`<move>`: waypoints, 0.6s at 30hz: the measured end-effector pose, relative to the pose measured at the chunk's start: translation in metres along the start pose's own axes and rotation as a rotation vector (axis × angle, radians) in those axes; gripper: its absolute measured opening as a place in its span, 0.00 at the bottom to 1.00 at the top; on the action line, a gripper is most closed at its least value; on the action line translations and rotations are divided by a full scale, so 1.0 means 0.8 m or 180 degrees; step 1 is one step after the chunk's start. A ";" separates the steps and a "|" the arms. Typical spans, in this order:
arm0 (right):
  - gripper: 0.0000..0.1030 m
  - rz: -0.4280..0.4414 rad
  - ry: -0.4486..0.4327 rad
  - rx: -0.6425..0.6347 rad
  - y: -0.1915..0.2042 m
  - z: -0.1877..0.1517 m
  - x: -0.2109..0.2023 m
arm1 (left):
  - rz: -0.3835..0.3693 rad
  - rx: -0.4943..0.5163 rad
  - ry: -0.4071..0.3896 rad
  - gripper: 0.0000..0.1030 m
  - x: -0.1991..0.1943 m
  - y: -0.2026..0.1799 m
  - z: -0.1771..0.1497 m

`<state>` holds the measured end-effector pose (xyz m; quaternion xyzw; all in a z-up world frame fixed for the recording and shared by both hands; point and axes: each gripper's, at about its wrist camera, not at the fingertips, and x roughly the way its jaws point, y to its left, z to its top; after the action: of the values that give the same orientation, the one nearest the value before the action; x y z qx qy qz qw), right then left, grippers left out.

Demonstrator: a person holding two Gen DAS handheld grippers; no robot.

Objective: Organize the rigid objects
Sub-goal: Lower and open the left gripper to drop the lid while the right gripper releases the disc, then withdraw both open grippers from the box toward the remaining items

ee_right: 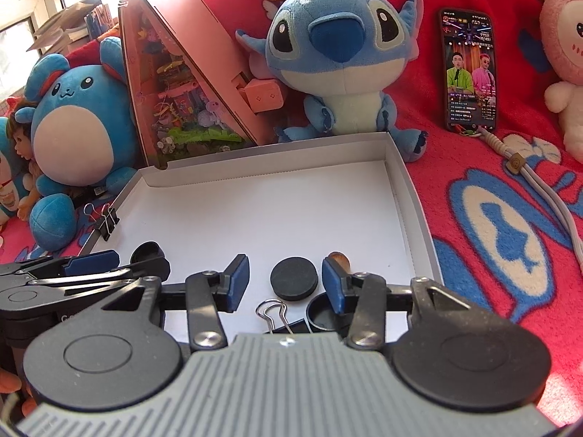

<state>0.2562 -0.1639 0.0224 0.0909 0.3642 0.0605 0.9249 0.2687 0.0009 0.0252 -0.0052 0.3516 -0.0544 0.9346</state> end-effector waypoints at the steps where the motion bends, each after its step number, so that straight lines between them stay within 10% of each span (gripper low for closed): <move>1: 0.62 0.0011 -0.0013 -0.0002 0.000 0.000 -0.003 | -0.0016 0.0018 -0.0041 0.76 -0.006 -0.001 0.000; 18: 0.83 0.0135 -0.0324 -0.0148 0.000 -0.024 -0.073 | -0.0317 0.0116 -0.0264 0.82 -0.090 -0.007 -0.031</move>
<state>0.2008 -0.1716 0.0475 0.0801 0.3132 0.0839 0.9426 0.1984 0.0040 0.0541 -0.0079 0.3108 -0.1070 0.9444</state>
